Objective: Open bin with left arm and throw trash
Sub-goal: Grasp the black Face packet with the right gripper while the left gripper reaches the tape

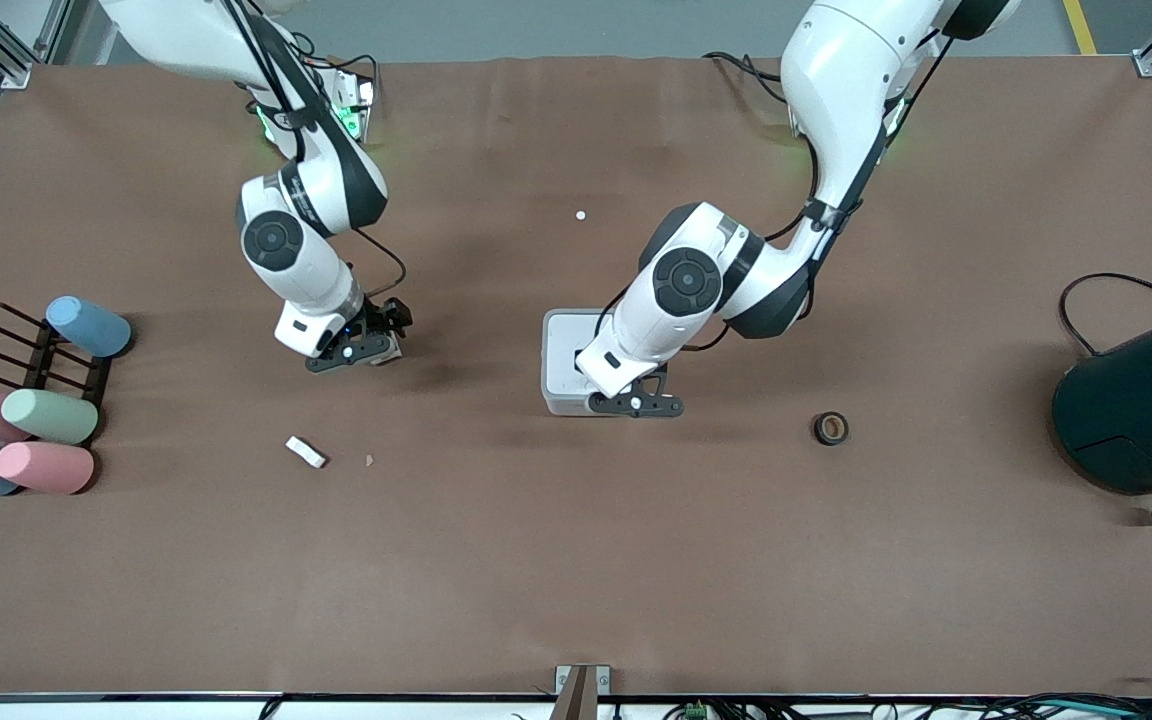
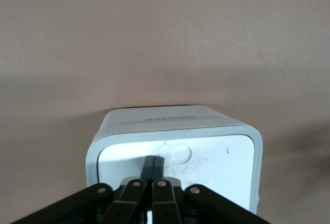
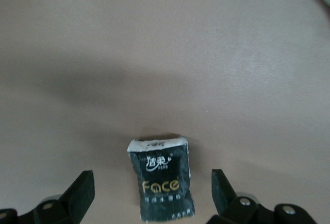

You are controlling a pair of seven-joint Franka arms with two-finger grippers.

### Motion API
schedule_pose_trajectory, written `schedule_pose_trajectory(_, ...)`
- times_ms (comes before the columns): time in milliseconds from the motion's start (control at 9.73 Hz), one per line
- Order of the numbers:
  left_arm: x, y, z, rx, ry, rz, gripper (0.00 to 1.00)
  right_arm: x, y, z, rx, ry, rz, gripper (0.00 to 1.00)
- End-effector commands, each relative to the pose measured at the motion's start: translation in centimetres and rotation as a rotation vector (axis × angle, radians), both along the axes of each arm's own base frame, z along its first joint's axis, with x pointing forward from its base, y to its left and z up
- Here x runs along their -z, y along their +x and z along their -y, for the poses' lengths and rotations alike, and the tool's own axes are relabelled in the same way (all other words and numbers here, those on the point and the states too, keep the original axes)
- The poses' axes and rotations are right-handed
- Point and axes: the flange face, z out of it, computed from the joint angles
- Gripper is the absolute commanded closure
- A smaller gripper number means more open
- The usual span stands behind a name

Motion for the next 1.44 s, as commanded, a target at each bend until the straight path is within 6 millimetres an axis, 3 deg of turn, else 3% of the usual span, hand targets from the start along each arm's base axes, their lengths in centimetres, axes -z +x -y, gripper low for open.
schedule_pose_trajectory(0,-0.9,-1.1,1.6,-0.018,-0.020,-0.025,1.00,2.9,-0.7,-0.9,-0.036,0.001,0.010,0.00)
schedule_pose_trajectory(205,-7.1,0.0,-1.8,-0.009,0.052,-0.026,1.00,4.6,-1.3,-0.9,-0.048,-0.013,-0.020,0.01)
schedule_pose_trajectory(308,-8.8,1.6,-4.9,-0.018,0.088,-0.030,1.00,4.6,-1.2,-0.9,-0.046,-0.013,-0.022,0.22)
schedule_pose_trajectory(411,-9.6,3.8,-8.7,0.007,0.101,-0.034,1.00,4.5,-1.2,-0.6,-0.041,-0.015,-0.028,0.55)
schedule_pose_trajectory(514,-9.2,6.4,-13.5,0.078,0.102,-0.028,0.95,4.3,-1.1,-0.3,-0.030,-0.022,-0.043,0.81)
schedule_pose_trajectory(616,-7.7,8.7,-18.4,0.151,0.101,-0.031,0.70,3.4,-0.6,-0.4,-0.015,-0.033,-0.069,1.00)
schedule_pose_trajectory(719,-4.9,10.5,-22.6,0.192,0.128,-0.044,0.01,1.9,0.6,-0.5,0.025,-0.047,-0.096,1.00)
schedule_pose_trajectory(822,-2.7,11.7,-26.2,0.233,0.213,-0.037,0.00,-0.4,2.8,-0.9,0.073,-0.052,-0.111,1.00)
schedule_pose_trajectory(1027,2.6,11.5,-30.5,0.206,0.231,-0.053,0.00,-9.1,9.1,-4.1,0.253,-0.002,-0.089,1.00)
schedule_pose_trajectory(1130,5.3,10.0,-30.9,0.206,0.227,-0.050,0.00,-12.8,11.0,-7.2,0.340,0.104,-0.082,1.00)
schedule_pose_trajectory(1336,7.6,7.2,-31.5,0.207,0.221,-0.028,0.00,-16.4,12.5,-12.5,0.518,0.178,-0.039,1.00)
